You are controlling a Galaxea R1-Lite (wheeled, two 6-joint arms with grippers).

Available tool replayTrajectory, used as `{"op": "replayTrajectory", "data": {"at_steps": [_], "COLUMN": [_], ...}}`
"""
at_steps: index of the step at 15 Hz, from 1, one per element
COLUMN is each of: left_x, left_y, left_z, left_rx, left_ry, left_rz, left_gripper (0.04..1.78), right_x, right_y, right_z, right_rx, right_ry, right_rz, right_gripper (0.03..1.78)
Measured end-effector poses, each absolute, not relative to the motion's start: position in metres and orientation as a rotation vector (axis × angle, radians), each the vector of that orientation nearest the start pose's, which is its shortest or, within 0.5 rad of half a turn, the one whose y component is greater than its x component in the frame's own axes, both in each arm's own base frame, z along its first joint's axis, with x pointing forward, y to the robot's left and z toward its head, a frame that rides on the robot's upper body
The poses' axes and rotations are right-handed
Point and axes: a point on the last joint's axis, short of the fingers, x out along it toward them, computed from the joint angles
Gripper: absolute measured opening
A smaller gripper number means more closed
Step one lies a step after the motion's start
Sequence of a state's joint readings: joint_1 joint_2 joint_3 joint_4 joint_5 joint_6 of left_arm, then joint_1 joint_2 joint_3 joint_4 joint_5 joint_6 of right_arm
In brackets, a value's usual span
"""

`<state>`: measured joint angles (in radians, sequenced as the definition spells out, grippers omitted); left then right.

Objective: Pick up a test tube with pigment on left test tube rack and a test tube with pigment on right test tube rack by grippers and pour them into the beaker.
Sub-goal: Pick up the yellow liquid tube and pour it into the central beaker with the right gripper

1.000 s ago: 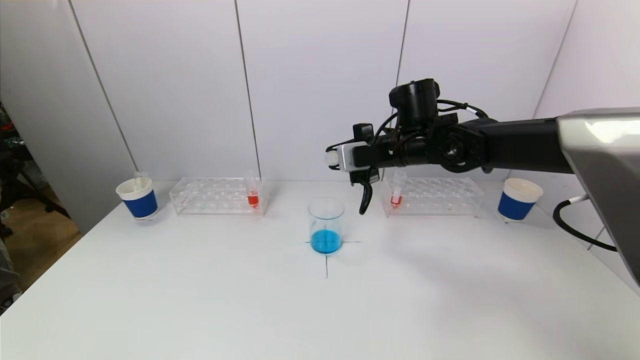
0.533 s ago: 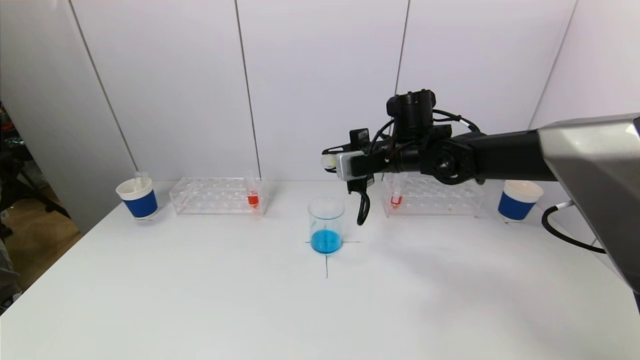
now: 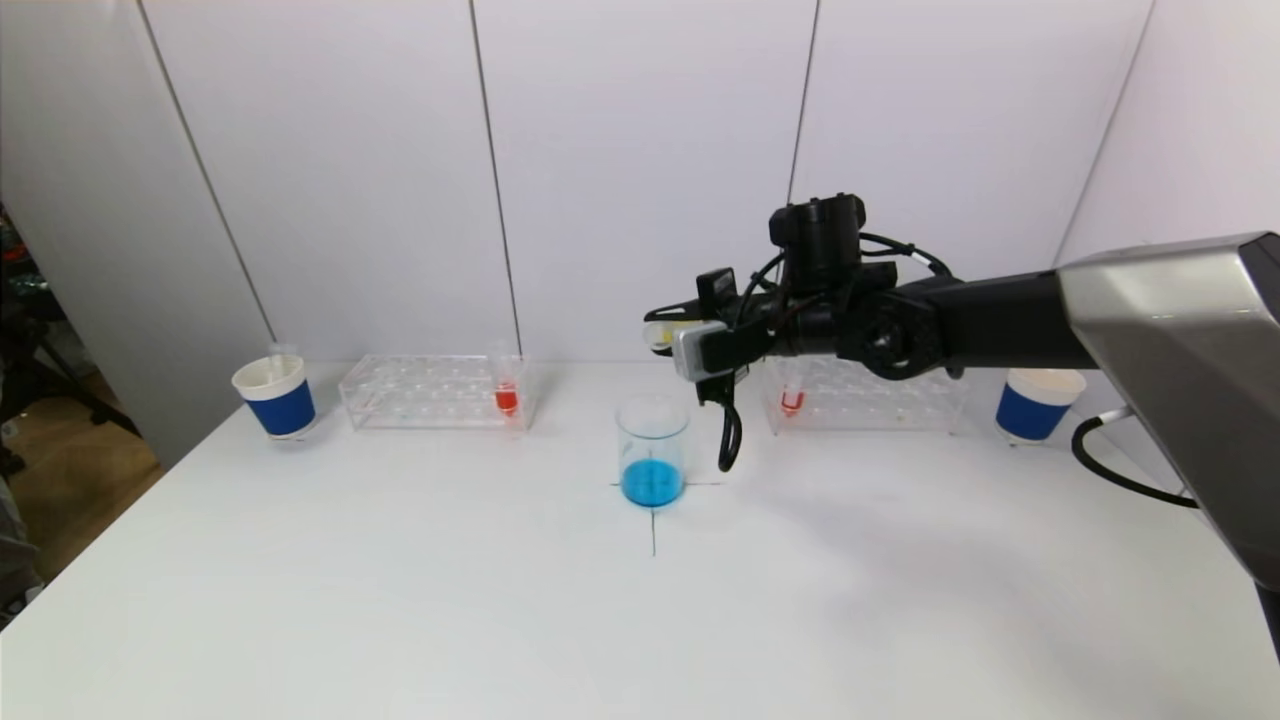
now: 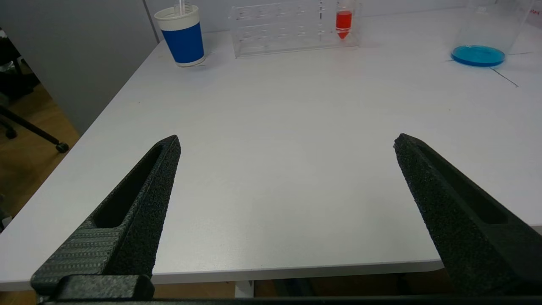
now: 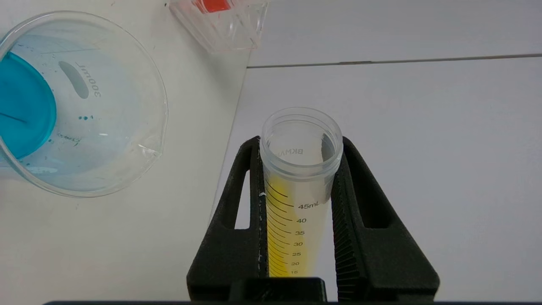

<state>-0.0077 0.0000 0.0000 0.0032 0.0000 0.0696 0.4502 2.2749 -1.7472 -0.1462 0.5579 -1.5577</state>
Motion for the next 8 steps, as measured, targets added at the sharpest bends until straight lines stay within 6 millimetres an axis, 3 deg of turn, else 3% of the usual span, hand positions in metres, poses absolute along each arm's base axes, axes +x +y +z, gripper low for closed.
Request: {"op": "replayTrajectory", "data": {"at_steps": [8], "left_x": [-0.0228], "left_y": [0.0002], "left_z": [0.0752], "left_rx": [0.07], "left_ry": [0.003], "left_rz": [-0.008], "left_gripper": [1.76], "right_x": [0.4254], "right_y": [0.2184], "right_z": [0.1667], "right_rx": [-1.448], "right_ry": [-0.526], "right_rz": [1.055], "right_gripper": [0.49]}}
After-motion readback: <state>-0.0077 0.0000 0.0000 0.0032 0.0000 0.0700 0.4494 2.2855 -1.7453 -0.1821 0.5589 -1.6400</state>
